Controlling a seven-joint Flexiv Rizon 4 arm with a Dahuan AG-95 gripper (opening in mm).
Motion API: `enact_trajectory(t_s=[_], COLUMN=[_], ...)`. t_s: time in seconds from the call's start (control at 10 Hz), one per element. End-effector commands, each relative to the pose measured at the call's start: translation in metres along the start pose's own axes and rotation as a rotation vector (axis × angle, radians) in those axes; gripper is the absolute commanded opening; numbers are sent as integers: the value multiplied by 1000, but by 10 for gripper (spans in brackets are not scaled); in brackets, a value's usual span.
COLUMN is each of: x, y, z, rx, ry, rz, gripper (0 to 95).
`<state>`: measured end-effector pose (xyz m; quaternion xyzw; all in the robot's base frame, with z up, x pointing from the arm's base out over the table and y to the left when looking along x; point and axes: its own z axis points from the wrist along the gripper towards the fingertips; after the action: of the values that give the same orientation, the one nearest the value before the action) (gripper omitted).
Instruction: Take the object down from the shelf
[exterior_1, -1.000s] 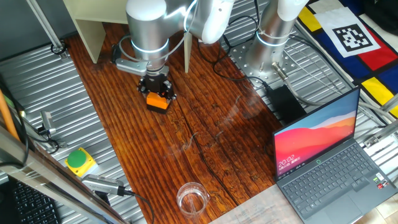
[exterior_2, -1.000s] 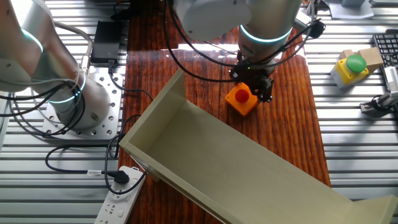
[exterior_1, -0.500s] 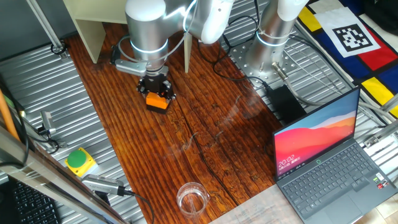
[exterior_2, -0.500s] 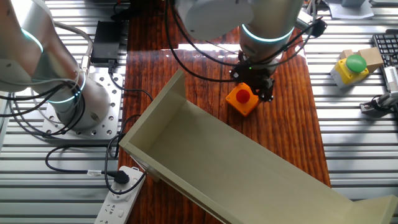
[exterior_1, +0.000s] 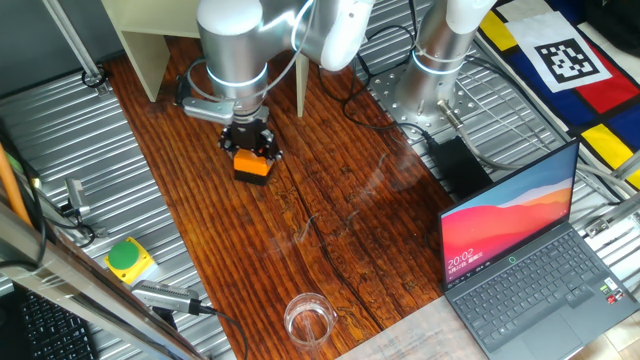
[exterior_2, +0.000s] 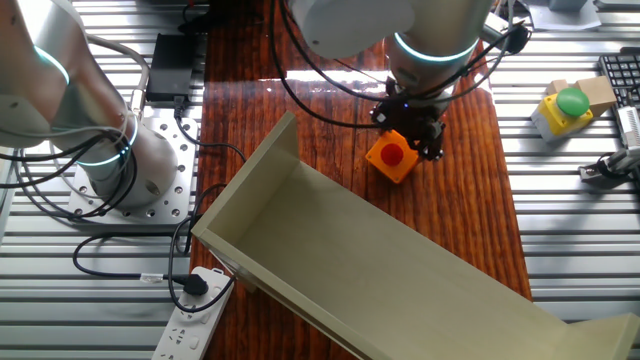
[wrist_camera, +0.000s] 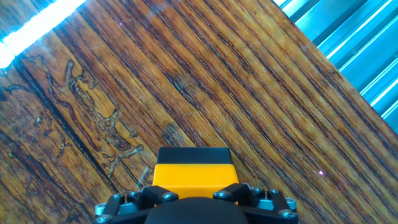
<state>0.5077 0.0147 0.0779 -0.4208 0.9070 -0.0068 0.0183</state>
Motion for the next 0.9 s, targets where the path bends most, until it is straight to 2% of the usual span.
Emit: enact_trajectory(t_s=[0.1, 0.3, 0.5, 0.6, 0.7, 0.8, 0.9], x=[0, 0, 0, -1, -2, -1, 0], y=[0, 0, -2, -6, -12, -23, -28], z=[0, 0, -1, -11, -21, -42, -56], rx=[2, 6, -19, -93, -131, -139, -111], ry=[-1, -3, 21, 82, 126, 169, 173], rz=[-2, -7, -18, -43, -65, -103, -93], gripper=[950, 950, 950, 950, 760, 760, 570])
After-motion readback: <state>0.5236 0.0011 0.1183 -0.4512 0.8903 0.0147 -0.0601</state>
